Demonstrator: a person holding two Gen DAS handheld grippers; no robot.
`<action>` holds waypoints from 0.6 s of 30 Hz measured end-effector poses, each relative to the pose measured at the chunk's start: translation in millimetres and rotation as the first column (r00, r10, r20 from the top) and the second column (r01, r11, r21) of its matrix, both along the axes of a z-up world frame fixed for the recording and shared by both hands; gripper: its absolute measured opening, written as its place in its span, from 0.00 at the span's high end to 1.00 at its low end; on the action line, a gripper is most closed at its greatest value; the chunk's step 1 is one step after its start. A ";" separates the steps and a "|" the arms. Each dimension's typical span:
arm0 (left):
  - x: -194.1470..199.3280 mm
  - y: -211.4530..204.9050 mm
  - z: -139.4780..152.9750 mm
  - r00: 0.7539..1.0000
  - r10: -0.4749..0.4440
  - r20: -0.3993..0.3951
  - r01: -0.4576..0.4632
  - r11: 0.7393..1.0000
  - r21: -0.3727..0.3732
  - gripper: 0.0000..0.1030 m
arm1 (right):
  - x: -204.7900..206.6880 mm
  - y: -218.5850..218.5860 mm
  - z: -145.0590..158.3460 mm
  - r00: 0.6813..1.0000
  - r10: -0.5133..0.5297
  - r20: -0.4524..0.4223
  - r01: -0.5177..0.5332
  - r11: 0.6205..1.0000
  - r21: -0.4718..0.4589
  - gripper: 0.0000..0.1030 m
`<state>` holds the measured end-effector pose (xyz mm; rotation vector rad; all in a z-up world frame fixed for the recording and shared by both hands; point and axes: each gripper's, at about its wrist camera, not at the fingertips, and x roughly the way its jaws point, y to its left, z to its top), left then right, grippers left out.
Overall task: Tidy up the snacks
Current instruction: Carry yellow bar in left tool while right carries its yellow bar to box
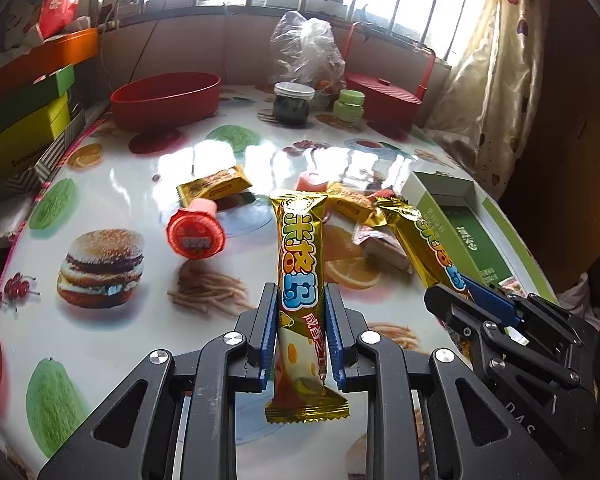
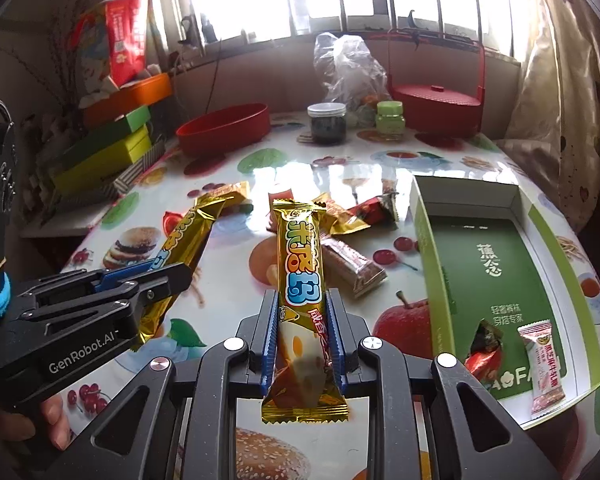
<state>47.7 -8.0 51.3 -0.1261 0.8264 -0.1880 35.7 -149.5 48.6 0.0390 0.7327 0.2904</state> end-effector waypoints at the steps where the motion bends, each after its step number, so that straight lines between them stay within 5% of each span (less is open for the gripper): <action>1: 1.1 -2.3 2.1 1.000 -0.008 0.006 0.008 1.000 -0.002 0.77 | -0.4 -0.9 1.0 1.000 -0.004 0.002 0.004 1.000 0.001 0.79; 18: 27.4 -63.8 19.7 0.987 -0.160 0.021 0.161 0.986 -0.042 0.77 | 3.6 -57.4 25.5 0.986 -0.158 0.061 0.159 0.987 -0.009 0.79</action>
